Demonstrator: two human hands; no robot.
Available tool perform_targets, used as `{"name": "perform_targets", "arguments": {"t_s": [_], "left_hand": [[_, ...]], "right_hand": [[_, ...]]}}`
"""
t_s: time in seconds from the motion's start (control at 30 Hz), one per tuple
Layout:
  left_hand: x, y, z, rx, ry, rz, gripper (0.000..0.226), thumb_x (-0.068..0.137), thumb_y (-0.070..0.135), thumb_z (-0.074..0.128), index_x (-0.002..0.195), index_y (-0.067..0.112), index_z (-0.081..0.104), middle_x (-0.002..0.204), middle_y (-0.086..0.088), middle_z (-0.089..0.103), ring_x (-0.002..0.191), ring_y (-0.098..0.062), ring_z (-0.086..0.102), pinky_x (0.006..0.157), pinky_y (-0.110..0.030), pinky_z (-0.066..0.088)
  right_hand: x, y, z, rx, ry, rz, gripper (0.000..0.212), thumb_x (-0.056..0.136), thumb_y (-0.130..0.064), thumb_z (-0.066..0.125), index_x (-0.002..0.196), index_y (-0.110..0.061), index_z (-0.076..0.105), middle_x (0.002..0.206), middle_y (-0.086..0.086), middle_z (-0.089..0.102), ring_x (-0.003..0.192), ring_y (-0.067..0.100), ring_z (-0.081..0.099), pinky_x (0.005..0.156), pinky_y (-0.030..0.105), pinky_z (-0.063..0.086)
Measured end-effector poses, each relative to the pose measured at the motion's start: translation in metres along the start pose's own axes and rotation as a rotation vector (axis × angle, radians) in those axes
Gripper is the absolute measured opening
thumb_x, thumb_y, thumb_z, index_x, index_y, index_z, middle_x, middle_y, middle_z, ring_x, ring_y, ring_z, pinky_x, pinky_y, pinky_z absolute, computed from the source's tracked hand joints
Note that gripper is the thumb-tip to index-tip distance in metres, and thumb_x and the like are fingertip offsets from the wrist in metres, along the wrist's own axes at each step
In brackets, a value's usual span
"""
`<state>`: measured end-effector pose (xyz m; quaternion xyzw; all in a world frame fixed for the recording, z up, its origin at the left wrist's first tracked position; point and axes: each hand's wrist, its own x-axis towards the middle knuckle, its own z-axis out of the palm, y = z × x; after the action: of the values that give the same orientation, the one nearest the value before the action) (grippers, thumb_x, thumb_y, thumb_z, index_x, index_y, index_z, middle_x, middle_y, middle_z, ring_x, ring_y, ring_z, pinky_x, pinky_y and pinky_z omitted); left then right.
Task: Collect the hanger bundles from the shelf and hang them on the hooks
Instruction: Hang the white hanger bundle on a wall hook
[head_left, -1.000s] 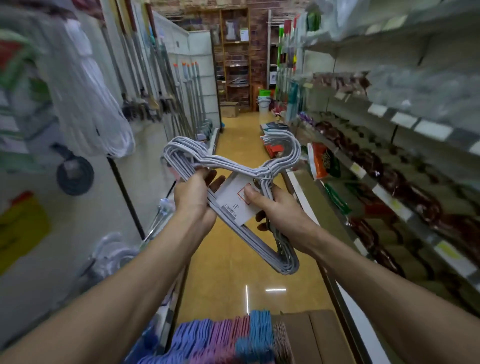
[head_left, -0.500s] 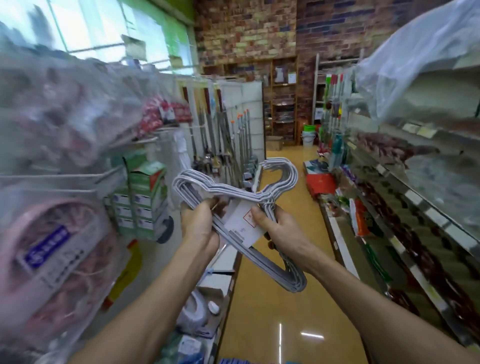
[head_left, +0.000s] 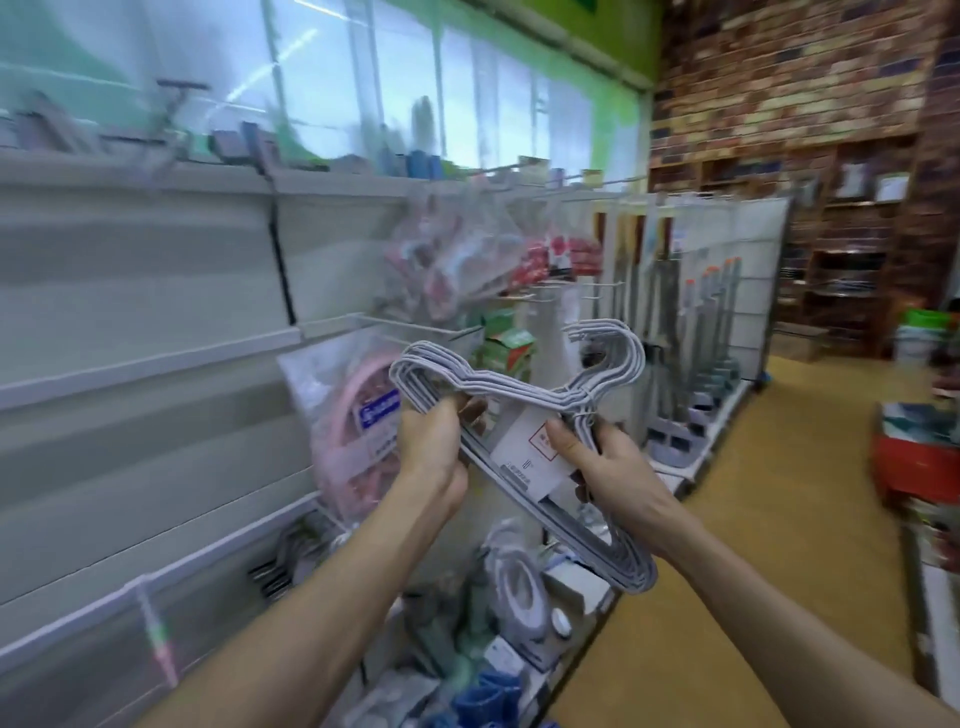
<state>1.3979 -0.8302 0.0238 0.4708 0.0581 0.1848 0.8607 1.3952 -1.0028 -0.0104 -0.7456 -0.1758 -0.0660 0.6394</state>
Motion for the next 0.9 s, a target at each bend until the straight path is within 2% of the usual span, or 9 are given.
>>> {"name": "perform_targets", "arguments": {"t_s": [0.07,0.17,0.23,0.33,0.4,0.5,0.6,0.73,0.9], "left_hand": [[-0.011,0.022,-0.022,0.027,0.054,0.064,0.018,0.091,0.003,0.063,0.108,0.002,0.069,0.094,-0.015,0.074,0.080,-0.029,0.071,0.067,-0.036,0.059],[-0.031,0.061,-0.056,0.059,0.147,0.178,0.018,0.092,0.003,0.063,0.109,-0.001,0.068,0.086,-0.011,0.075,0.074,-0.023,0.072,0.061,-0.035,0.059],[-0.043,0.087,-0.083,0.085,0.211,0.235,0.019,0.091,0.003,0.064,0.110,0.000,0.066,0.086,-0.009,0.074,0.071,-0.019,0.073,0.059,-0.032,0.058],[-0.062,0.123,-0.126,0.114,0.291,0.296,0.034,0.090,0.005,0.064,0.123,0.002,0.058,0.097,-0.011,0.073,0.079,-0.022,0.072,0.067,-0.036,0.059],[-0.078,0.148,-0.156,0.121,0.348,0.340,0.036,0.092,0.006,0.064,0.126,0.002,0.056,0.101,-0.011,0.072,0.083,-0.025,0.072,0.071,-0.039,0.060],[-0.105,0.184,-0.202,0.111,0.426,0.392,0.036,0.094,0.004,0.061,0.128,0.002,0.054,0.110,-0.016,0.071,0.084,-0.027,0.072,0.072,-0.042,0.059],[-0.135,0.221,-0.247,0.123,0.495,0.453,0.036,0.093,0.002,0.060,0.128,0.002,0.053,0.108,-0.014,0.071,0.085,-0.029,0.073,0.077,-0.045,0.060],[-0.179,0.268,-0.302,0.168,0.584,0.514,0.034,0.094,0.002,0.060,0.127,0.004,0.056,0.108,-0.012,0.073,0.086,-0.027,0.074,0.084,-0.049,0.060],[-0.232,0.319,-0.364,0.198,0.684,0.582,0.034,0.094,-0.002,0.056,0.128,0.003,0.055,0.108,-0.014,0.073,0.085,-0.028,0.074,0.086,-0.052,0.058]], "right_hand": [[-0.001,-0.012,0.023,0.032,-0.080,-0.018,0.044,0.077,-0.062,0.059,0.099,-0.024,0.059,0.062,-0.022,0.059,0.064,0.000,0.052,0.065,0.024,0.039],[-0.004,-0.032,0.064,0.101,-0.195,-0.072,0.032,0.082,-0.053,0.060,0.098,-0.026,0.059,0.061,-0.028,0.061,0.059,-0.007,0.055,0.061,0.018,0.041],[-0.010,-0.047,0.095,0.144,-0.273,-0.108,0.038,0.083,-0.053,0.060,0.106,-0.024,0.060,0.071,-0.022,0.065,0.062,-0.007,0.056,0.059,0.016,0.041],[-0.022,-0.071,0.141,0.185,-0.396,-0.131,0.048,0.077,-0.057,0.060,0.111,-0.022,0.060,0.080,-0.015,0.066,0.064,-0.006,0.057,0.060,0.014,0.040],[-0.032,-0.088,0.174,0.202,-0.477,-0.143,0.047,0.077,-0.058,0.059,0.111,-0.027,0.058,0.091,-0.014,0.068,0.072,-0.007,0.060,0.065,0.014,0.042],[-0.051,-0.113,0.224,0.152,-0.571,-0.199,0.045,0.078,-0.064,0.057,0.110,-0.032,0.058,0.106,-0.007,0.069,0.091,0.004,0.061,0.081,0.025,0.044],[-0.076,-0.139,0.275,0.188,-0.630,-0.234,0.038,0.081,-0.058,0.057,0.104,-0.028,0.059,0.090,-0.012,0.065,0.074,-0.007,0.059,0.074,0.021,0.043],[-0.112,-0.167,0.344,0.237,-0.709,-0.245,0.049,0.079,-0.058,0.057,0.114,-0.024,0.058,0.086,-0.014,0.060,0.067,-0.004,0.054,0.071,0.020,0.041],[-0.155,-0.196,0.421,0.255,-0.769,-0.282,0.026,0.092,-0.047,0.058,0.111,-0.028,0.058,0.089,-0.015,0.063,0.058,-0.016,0.055,0.066,0.017,0.040]]}}
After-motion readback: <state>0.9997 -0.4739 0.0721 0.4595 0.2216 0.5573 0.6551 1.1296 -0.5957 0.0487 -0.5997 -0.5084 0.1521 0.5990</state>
